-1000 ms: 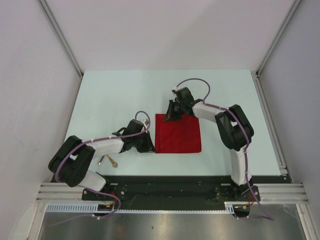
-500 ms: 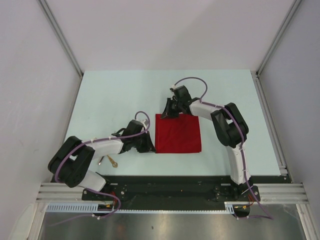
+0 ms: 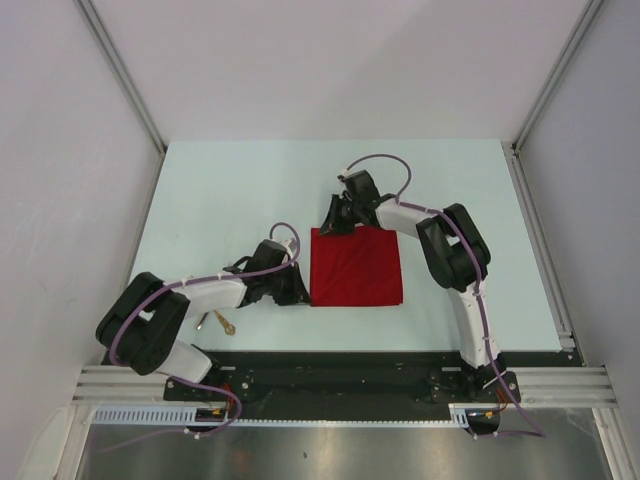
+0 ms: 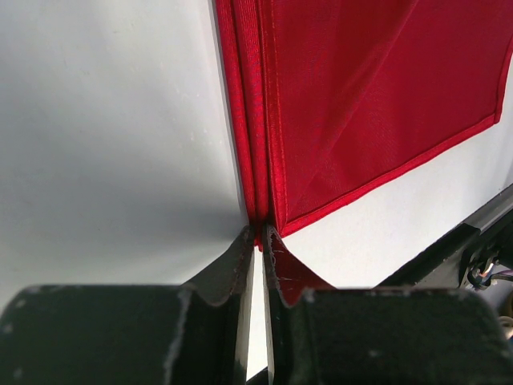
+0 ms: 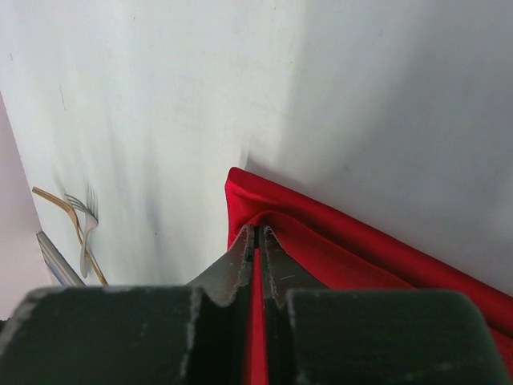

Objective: Fold the napkin into a case and place the utensils inside
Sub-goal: Fold the top corner of the square-folded napkin at the center of the board.

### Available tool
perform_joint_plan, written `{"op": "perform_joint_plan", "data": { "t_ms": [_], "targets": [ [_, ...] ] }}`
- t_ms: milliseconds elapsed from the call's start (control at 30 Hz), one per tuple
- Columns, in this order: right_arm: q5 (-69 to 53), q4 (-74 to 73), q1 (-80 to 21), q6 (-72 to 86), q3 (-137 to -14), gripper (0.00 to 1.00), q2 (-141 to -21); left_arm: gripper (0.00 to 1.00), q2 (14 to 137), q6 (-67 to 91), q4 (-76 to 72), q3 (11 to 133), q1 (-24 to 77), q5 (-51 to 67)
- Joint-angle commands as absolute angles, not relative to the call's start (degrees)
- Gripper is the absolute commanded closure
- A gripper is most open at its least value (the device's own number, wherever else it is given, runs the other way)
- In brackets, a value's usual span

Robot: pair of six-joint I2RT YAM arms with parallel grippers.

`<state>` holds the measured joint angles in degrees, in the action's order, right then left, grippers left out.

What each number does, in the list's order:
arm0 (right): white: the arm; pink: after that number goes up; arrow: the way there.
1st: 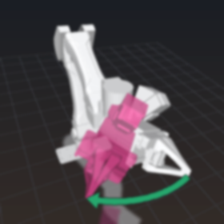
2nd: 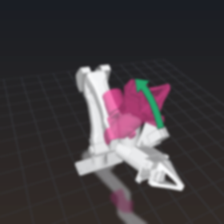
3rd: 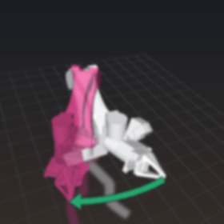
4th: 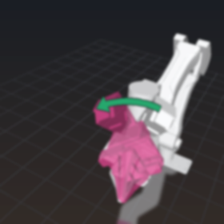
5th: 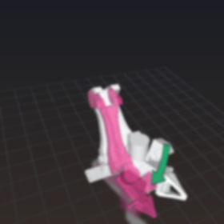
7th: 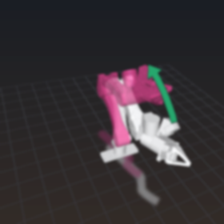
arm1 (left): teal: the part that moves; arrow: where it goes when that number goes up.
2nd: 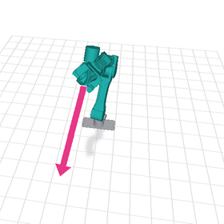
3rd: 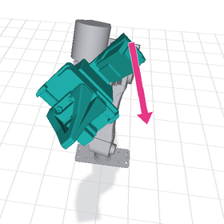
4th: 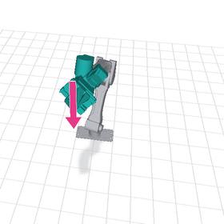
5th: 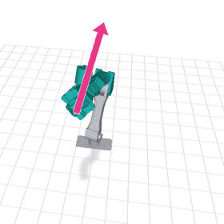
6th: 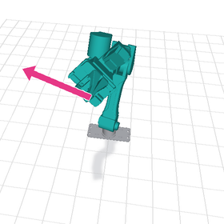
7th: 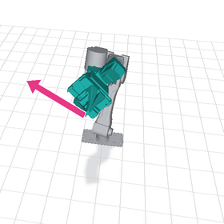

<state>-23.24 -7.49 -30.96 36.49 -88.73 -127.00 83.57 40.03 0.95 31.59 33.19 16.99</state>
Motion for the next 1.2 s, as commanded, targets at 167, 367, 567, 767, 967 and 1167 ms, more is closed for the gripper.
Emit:
{"op": "perform_joint_plan", "data": {
  "t_ms": [167, 367, 567, 767, 967, 1167],
  "targets": [
    [-24.52, -5.36, -30.32, 37.27, -92.37, 0.83, -128.05, 0.87, 83.93, 39.11, 2.29, 30.23, 32.87, 15.64],
    [-27.68, -4.39, -29.09, 39.64, -95.53, 0.66, -127.62, 0.79, 82.97, 39.2, 3.34, 30.94, 32.78, 15.21],
    [-26.72, -11.5, -25.67, 35.26, -95.98, 0.55, -118.33, 0.57, 75.96, 38.94, 9.56, 33.04, 32.61, 12.4],
    [-26.19, -12.32, -20.57, 31.47, -78.19, 0.44, -103.57, 0.49, 73.03, 37.36, 8.99, 36.12, 32.61, 16.15],
    [-28.56, -5.81, -14.16, 31.99, -64.27, 0.44, -97.91, 0.63, 77.34, 37.97, 1.34, 39.11, 35.06, 26.09],
    [-31.99, -0.62, -11.52, 33.13, -61.52, 0.62, -100.98, 0.76, 84.89, 39.29, -1.58, 40.78, 36.12, 29.35]
  ]
}}
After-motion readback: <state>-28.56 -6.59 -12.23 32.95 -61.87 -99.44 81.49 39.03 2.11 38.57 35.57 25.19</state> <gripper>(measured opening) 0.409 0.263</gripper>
